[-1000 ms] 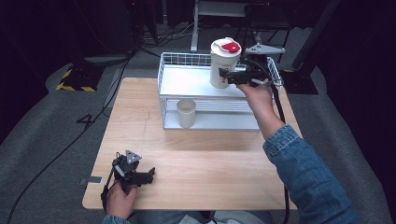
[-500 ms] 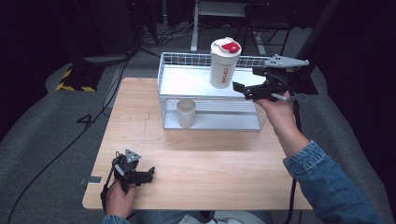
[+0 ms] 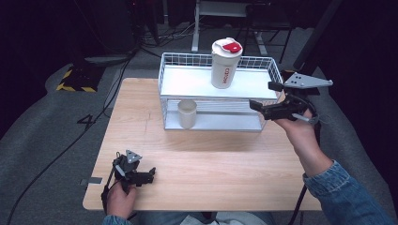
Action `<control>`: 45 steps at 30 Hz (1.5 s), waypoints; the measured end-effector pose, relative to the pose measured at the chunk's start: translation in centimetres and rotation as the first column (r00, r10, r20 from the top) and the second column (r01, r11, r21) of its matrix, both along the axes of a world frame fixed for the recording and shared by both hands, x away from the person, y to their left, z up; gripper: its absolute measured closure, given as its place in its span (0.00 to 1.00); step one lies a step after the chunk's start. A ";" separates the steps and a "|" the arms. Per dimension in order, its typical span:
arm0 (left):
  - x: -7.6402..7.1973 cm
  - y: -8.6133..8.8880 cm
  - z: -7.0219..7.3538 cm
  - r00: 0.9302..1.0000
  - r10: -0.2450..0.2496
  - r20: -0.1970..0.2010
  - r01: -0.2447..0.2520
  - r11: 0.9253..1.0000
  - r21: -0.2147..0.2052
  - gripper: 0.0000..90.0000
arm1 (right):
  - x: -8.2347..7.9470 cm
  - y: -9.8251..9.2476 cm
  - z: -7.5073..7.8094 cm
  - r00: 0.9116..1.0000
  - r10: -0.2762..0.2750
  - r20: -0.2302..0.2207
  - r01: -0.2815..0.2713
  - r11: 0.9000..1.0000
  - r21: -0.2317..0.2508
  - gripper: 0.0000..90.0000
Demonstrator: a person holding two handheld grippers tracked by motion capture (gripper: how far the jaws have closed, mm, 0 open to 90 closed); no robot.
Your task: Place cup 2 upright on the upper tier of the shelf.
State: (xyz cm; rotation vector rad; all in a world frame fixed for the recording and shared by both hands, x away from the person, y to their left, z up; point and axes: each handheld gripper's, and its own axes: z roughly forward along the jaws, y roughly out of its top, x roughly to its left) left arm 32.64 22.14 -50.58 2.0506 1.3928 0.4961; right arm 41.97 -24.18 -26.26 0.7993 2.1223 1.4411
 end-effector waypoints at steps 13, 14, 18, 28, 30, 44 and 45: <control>0.1 -0.1 0.0 1.000 -0.003 0.000 0.003 1.000 -0.005 0.00 | -2.6 -3.6 -3.5 0.999 -0.010 -0.042 0.009 1.000 -0.015 0.08; 0.1 -0.1 0.0 1.000 -0.003 0.000 0.003 1.000 -0.005 0.00 | -2.8 -3.9 -3.8 0.999 -0.015 -0.043 0.014 1.000 -0.012 0.08; 0.1 -0.1 0.0 1.000 -0.003 0.000 0.003 1.000 -0.004 0.00 | -3.6 -5.2 -5.3 0.998 -0.043 -0.055 0.042 0.999 -0.015 0.08; 0.1 -0.1 0.0 1.000 -0.002 0.000 0.002 1.000 -0.004 0.00 | -4.4 -7.7 -9.2 0.986 -0.117 -0.117 0.110 0.992 -0.064 0.16; 0.1 -0.1 0.0 1.000 -0.002 0.001 0.002 1.000 -0.004 0.00 | -4.5 -8.1 -10.1 0.982 -0.133 -0.134 0.126 0.990 -0.057 0.16; 0.0 -0.2 0.0 1.000 0.000 0.001 0.000 1.000 -0.003 0.00 | -5.4 -9.9 -16.6 0.962 -0.174 -0.209 0.163 0.984 -0.065 0.16; 0.0 -0.2 0.0 1.000 0.000 0.001 0.000 1.000 -0.003 0.00 | -5.5 -10.0 -16.9 0.961 -0.174 -0.217 0.164 0.984 -0.063 0.16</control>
